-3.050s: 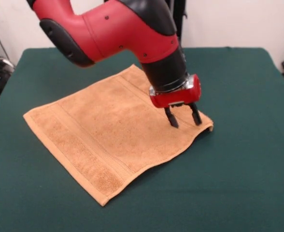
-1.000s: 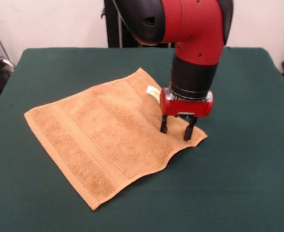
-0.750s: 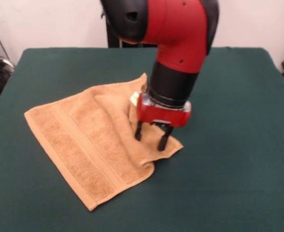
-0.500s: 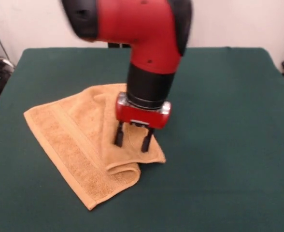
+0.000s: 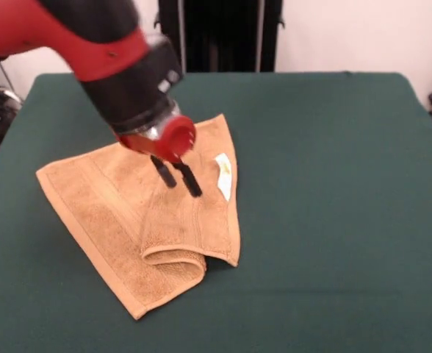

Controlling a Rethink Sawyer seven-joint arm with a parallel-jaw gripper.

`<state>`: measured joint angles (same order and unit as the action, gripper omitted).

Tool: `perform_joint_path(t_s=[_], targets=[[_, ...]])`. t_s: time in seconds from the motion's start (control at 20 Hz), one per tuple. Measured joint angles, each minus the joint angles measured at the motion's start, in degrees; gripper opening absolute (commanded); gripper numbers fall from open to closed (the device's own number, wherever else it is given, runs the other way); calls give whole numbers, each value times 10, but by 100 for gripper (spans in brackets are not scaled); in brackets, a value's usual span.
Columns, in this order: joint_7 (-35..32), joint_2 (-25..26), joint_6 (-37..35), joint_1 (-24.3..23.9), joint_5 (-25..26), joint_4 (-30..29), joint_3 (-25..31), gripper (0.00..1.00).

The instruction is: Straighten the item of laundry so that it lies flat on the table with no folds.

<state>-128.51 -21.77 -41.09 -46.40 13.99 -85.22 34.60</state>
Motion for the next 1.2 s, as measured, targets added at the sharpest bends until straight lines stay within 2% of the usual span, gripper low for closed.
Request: perform_joint_path(t_s=[0.25, 0.6, 0.8, 0.95, 1.0, 1.2], targets=[[0, 18, -16, -58, -55, -48, 56, 100], [0, 33, -17, -69, -49, -93, 118, 100], [0, 22, -15, -51, -2, -97, 128, 100], [0, 5, -1, -26, 72, -95, 121, 100], [0, -5, 14, -11, 117, -94, 115, 100], [0, -25, 54, 24, 212, -90, 100, 100]])
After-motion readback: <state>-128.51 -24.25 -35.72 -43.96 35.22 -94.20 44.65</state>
